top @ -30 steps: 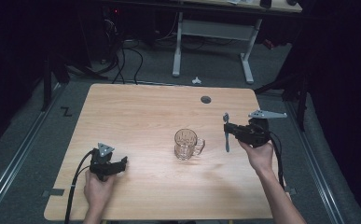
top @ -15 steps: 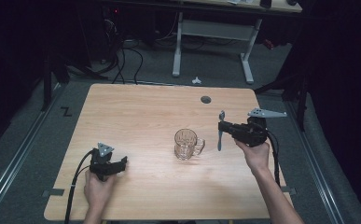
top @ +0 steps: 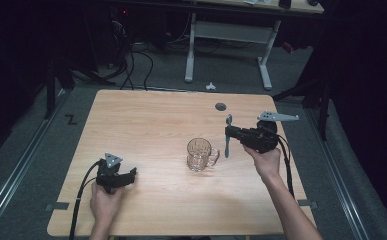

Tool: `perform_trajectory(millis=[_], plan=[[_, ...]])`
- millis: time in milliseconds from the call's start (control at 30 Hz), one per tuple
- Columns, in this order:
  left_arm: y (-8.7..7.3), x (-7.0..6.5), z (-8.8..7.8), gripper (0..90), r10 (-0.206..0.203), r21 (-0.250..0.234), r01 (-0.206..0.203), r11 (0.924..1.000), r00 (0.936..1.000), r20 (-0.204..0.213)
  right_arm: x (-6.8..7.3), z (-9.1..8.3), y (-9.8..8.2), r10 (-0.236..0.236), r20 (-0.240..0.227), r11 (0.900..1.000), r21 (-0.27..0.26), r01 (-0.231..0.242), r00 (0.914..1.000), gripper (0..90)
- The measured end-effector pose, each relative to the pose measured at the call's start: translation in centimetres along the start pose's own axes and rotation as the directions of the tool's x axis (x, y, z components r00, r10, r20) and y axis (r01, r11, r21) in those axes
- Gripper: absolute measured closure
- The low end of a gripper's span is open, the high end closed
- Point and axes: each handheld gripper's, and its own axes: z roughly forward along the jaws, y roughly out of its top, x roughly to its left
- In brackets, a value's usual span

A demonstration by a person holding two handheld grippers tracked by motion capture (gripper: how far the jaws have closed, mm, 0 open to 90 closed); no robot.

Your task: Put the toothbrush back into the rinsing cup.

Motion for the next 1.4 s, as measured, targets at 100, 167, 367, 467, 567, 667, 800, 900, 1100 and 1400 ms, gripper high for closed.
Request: perform_trajectory(millis=[100,167,367,467,567,667,800,900,1100,1400], plan=[[0.0,0.0,0.0,23.5,0.000,0.000,0.000,1.0000,1.0000,0.000,0.2,0.4,0.1,-0.003,-0.006,1.000,0.002,0.003,1.0000,81.3],[0.0,0.0,0.0,23.5,0.000,0.000,0.000,1.0000,1.0000,0.000,0.3,0.5,0.1,-0.005,-0.007,1.000,0.003,0.005,1.0000,81.3],[0.0,0.0,0.0,23.5,0.000,0.000,0.000,1.0000,1.0000,0.000,0.6,1.1,0.5,-0.020,-0.014,1.000,0.004,0.020,0.9997,81.3],[0.0,0.0,0.0,23.5,0.000,0.000,0.000,1.0000,1.0000,0.000,0.6,1.3,0.7,-0.021,-0.017,1.000,0.005,0.021,0.9996,81.3],[0.0,0.0,0.0,23.5,0.000,0.000,0.000,1.0000,1.0000,0.000,0.9,1.9,0.9,-0.033,-0.018,0.999,0.009,0.033,0.9993,81.3],[0.0,0.0,0.0,23.5,0.000,0.000,0.000,1.0000,1.0000,0.000,1.0,2.2,1.0,-0.039,-0.019,0.999,0.007,0.039,0.9991,81.3],[0.0,0.0,0.0,23.5,0.000,0.000,0.000,1.0000,1.0000,0.000,0.9,2.6,1.1,-0.037,-0.018,0.999,0.003,0.037,0.9992,81.3],[0.0,0.0,0.0,23.5,0.000,0.000,0.000,1.0000,1.0000,0.000,0.7,3.1,1.0,-0.037,-0.003,0.999,0.005,0.037,0.9993,81.3],[0.0,0.0,0.0,23.5,0.000,0.000,0.000,1.0000,1.0000,0.000,0.5,3.6,0.8,-0.030,-0.003,0.999,0.012,0.030,0.9995,81.3],[0.0,0.0,0.0,23.5,0.004,0.001,-0.004,1.0000,1.0000,-0.001,0.6,3.9,0.7,-0.036,-0.002,0.999,0.016,0.036,0.9994,81.3]])
